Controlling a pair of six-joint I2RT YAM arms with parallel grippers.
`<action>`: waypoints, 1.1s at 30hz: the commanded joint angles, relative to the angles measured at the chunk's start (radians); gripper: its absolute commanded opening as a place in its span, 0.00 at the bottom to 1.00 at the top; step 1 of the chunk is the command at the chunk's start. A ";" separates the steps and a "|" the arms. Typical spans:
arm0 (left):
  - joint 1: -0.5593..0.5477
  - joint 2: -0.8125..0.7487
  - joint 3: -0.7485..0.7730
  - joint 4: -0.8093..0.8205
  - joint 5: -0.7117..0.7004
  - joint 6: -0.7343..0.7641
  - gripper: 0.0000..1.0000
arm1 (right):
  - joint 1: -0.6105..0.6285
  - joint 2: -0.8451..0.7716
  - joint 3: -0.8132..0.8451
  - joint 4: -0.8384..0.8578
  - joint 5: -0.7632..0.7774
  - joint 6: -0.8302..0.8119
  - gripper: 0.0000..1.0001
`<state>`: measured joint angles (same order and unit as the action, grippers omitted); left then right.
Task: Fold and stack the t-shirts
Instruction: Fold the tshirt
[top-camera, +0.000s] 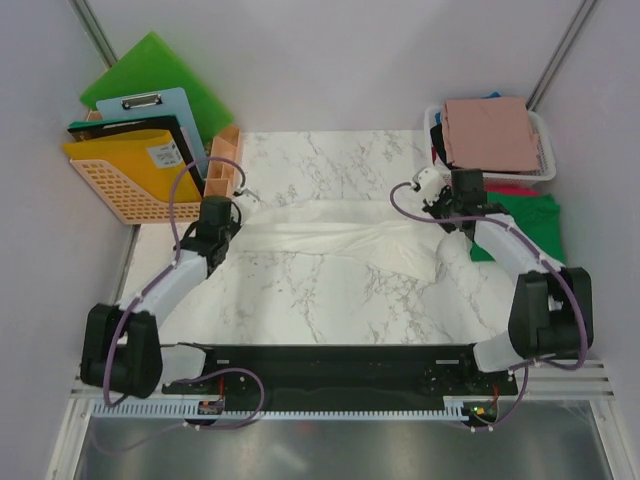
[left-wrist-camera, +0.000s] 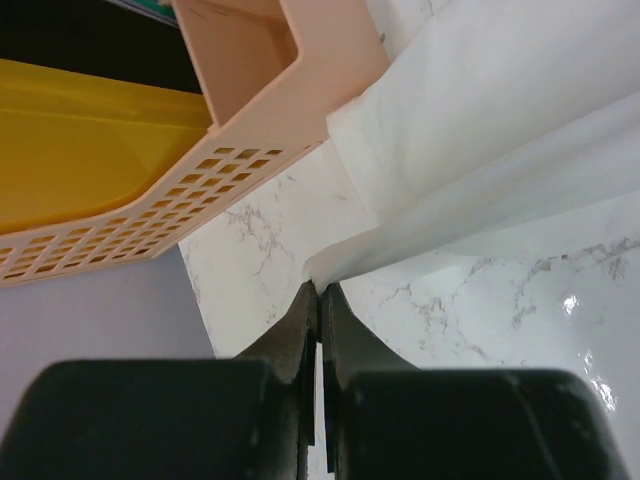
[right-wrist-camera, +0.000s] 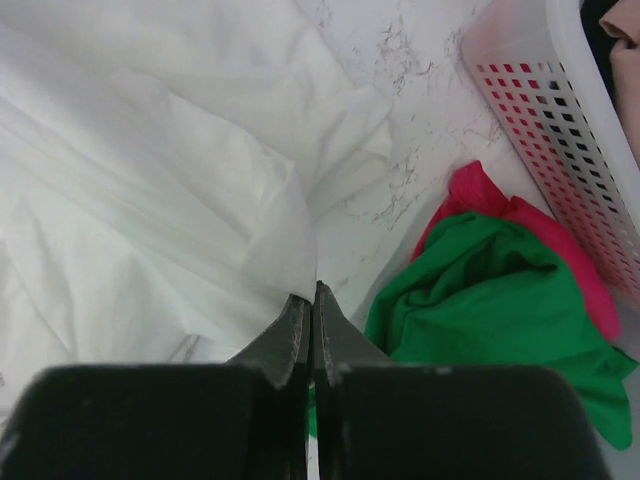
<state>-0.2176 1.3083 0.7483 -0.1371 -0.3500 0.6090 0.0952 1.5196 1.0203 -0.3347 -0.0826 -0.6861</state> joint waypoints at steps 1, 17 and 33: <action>0.006 -0.171 -0.056 -0.016 0.029 -0.011 0.02 | -0.005 -0.188 -0.081 -0.046 -0.046 -0.030 0.00; 0.004 -0.633 -0.214 -0.180 0.118 0.005 0.02 | -0.003 -0.622 -0.203 -0.297 -0.263 0.014 0.00; 0.004 -0.301 -0.092 -0.110 0.049 -0.064 0.02 | -0.005 -0.368 -0.132 -0.135 -0.220 0.014 0.00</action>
<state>-0.2176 0.9733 0.5880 -0.3073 -0.2684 0.5941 0.0944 1.1110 0.8307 -0.5484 -0.3069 -0.6823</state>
